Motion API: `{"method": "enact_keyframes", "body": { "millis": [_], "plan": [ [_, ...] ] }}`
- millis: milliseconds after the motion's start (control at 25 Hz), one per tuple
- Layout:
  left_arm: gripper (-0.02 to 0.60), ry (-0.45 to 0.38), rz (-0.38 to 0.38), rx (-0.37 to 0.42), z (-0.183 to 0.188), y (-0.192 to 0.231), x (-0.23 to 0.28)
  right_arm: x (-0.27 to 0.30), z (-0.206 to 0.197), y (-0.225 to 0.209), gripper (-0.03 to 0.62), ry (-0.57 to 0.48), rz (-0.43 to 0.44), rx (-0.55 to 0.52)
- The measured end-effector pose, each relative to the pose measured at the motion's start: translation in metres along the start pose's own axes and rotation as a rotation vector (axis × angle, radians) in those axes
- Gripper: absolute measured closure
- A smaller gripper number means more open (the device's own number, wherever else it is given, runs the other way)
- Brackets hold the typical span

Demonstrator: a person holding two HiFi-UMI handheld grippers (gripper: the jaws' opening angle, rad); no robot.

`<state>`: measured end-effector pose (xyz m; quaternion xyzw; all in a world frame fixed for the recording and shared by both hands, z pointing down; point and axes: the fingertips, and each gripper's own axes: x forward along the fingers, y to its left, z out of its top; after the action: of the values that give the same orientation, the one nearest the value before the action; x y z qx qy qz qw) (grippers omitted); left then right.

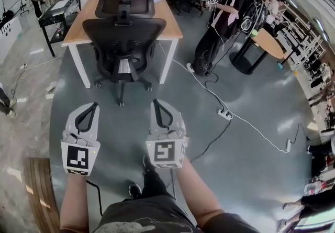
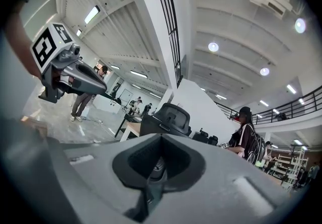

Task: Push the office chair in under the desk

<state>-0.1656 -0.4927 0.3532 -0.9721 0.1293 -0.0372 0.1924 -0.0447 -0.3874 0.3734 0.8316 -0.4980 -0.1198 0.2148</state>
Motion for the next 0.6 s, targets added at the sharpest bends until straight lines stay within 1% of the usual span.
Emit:
{"method": "enact_keyframes", "body": {
  "millis": [160,280,400,600],
  "plan": [
    [0.563,-0.017,-0.009,-0.012,0.000,-0.004,-0.007,-0.014,0.009,0.004,0.603,-0.003,-0.005,-0.027],
    [0.563,-0.028,-0.015,-0.020,0.001,-0.009,-0.009,-0.024,0.007,0.002,0.603,0.003,-0.017,-0.014],
    [0.563,-0.040,-0.041,-0.014,0.009,-0.015,-0.008,-0.028,0.002,-0.001,0.603,0.015,-0.028,-0.011],
    [0.563,-0.030,-0.039,-0.030,0.002,-0.022,-0.010,-0.030,-0.005,-0.003,0.603,0.017,-0.039,0.002]
  ]
}}
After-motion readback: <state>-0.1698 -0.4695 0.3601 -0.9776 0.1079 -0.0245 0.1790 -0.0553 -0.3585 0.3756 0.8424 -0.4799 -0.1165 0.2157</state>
